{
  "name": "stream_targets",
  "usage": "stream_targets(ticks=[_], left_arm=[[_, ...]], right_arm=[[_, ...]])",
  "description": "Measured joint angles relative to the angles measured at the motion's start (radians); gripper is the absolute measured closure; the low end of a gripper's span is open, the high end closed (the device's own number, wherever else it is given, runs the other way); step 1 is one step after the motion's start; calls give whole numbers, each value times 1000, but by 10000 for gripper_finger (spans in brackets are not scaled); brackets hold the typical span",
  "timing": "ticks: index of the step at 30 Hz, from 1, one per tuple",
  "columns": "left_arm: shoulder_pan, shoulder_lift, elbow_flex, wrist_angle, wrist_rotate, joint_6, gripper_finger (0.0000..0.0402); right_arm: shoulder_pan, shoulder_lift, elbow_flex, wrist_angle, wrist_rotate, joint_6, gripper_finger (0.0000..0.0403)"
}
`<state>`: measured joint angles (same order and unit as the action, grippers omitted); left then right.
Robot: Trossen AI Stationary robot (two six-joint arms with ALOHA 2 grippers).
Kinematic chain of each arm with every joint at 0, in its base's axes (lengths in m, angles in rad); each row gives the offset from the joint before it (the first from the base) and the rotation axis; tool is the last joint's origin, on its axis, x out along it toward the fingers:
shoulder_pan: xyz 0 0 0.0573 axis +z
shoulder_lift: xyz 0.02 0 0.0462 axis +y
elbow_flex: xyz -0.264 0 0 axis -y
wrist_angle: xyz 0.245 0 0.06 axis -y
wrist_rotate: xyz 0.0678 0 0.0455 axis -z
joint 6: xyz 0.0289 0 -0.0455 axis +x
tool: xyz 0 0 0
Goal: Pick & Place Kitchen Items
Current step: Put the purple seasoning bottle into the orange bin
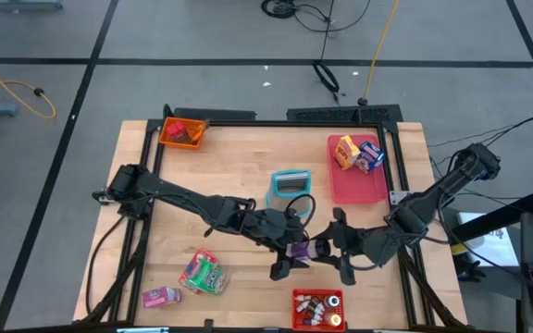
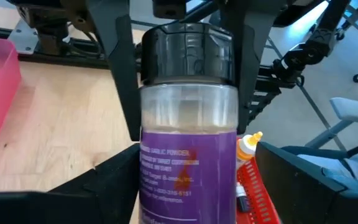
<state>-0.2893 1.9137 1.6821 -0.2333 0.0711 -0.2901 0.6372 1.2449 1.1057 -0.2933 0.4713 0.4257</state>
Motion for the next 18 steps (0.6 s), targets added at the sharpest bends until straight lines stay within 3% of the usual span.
stream_targets(ticks=[3, 10, 18], left_arm=[[0, 0, 0, -11, -3, 0, 125], [4, 0, 0, -24, -8, 2, 271], [-8, 0, 0, -35, -72, 11, 272]], right_arm=[[-15, 0, 0, -1, -23, -1, 198], [-22, 0, 0, -1, -55, 3, 198], [-22, 0, 0, -22, -51, -31, 142]])
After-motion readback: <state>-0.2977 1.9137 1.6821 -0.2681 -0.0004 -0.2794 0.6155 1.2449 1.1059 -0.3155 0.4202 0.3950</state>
